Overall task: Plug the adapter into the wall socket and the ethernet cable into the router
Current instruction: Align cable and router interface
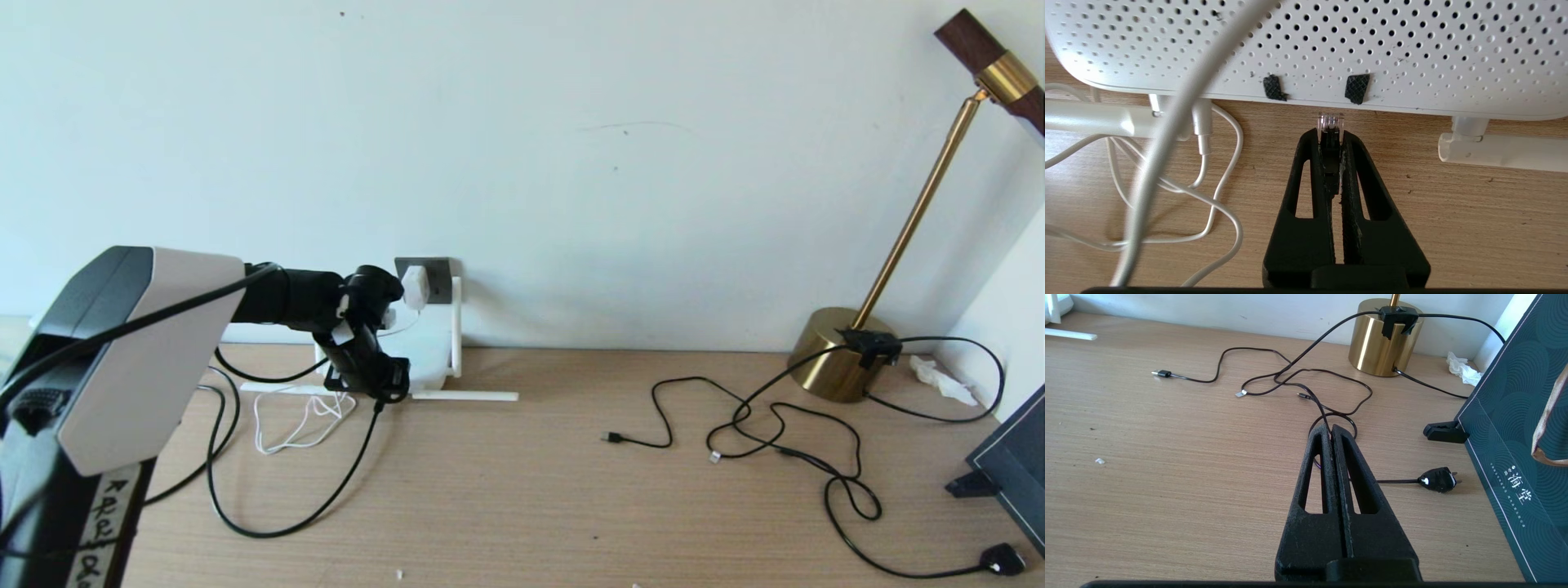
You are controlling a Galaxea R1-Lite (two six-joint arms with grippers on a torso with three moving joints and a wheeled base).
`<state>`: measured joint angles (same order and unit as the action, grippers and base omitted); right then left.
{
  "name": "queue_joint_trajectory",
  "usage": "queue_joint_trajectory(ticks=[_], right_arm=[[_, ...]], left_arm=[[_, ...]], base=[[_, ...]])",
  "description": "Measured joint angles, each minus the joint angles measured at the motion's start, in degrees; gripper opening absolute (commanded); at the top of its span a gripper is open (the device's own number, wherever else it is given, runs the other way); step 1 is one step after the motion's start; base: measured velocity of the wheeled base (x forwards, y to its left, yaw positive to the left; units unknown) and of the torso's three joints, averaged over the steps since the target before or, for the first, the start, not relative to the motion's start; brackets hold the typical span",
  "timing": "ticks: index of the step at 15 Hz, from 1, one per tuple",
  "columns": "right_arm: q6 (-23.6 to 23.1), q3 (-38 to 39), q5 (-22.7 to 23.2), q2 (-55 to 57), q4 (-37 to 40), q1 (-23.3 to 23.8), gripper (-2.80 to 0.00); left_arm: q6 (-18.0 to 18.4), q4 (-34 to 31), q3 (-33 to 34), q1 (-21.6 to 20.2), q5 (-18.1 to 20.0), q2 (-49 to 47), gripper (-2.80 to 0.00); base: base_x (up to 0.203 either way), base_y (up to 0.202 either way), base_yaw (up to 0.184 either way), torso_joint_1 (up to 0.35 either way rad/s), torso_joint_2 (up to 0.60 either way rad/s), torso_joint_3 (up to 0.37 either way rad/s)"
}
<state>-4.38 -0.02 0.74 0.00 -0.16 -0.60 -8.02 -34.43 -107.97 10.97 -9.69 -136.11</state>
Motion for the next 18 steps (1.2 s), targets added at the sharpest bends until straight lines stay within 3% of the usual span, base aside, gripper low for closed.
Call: queue_joint_trajectory(ticks=[18], right_arm=[[0.03,0.00,0.02,0.00,0.00,0.00,-2.80]], left_arm=[[1.58,0.66,-0.79,-2.93,0.15,0.03,-2.80]], base=[[0.000,0.000,0.000,0.000,0.00,0.000]])
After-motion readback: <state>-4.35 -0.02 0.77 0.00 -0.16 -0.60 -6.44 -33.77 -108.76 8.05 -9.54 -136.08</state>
